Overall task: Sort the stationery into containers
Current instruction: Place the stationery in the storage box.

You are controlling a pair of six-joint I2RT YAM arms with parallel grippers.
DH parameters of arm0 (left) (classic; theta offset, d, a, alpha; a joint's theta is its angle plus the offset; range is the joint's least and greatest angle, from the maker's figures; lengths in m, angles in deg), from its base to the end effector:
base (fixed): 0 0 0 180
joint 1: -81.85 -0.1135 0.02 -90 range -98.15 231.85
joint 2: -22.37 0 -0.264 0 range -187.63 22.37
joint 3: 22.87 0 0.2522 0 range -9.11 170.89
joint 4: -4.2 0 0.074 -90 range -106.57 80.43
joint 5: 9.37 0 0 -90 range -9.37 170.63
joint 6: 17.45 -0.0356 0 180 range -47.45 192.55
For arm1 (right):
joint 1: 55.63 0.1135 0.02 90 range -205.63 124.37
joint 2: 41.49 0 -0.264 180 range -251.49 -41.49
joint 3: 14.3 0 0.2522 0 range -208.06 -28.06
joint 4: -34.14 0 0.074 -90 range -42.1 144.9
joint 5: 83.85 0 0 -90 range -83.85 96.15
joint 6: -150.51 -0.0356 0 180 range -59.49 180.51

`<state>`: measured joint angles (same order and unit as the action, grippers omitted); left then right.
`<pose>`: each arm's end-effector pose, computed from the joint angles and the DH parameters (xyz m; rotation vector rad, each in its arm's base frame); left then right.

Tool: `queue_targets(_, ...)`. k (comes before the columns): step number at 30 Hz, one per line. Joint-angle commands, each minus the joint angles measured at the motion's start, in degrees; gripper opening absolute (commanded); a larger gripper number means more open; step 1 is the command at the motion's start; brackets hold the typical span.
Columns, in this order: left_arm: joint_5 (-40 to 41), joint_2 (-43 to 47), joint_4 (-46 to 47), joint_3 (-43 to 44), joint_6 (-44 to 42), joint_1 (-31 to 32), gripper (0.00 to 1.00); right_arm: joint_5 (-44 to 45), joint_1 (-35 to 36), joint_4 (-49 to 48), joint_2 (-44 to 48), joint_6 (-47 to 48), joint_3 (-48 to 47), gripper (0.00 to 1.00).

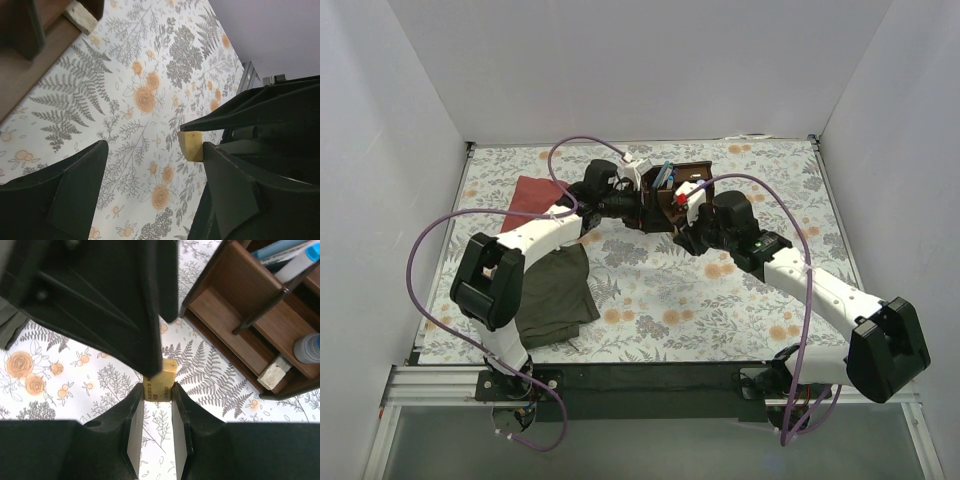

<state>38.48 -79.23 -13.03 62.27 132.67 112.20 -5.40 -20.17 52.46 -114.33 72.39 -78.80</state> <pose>0.3318 -0.2220 0.2450 -0.1412 2.5012 -1.5981 0.2312 0.1734 0.2803 -0.9417 1.8292 0.4621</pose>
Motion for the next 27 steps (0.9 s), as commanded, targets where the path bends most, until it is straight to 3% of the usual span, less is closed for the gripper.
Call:
queue_targets(1, 7.3, 7.7, 0.8, 1.7, -2.9, -3.2, 0.76, -0.1, -2.5, -2.6, 0.4, -3.9, 1.7, 0.01)
queue_targets(10, 17.0, 15.0, 9.0, -6.4, -3.6, -7.3, 0.76, 2.2, -7.9, -6.3, -8.4, -6.2, -0.3, 0.01)
queue_targets(17, 16.2, 16.3, 9.2, -9.3, -3.7, -9.3, 0.76, 2.6, -12.5, -6.8, -16.5, -8.4, -7.1, 0.01)
queue_targets(27, 14.9, 16.3, 9.3, -10.9, -4.4, -10.9, 0.76, 2.6, -12.5, -6.8, -24.2, -8.8, -13.9, 0.01)
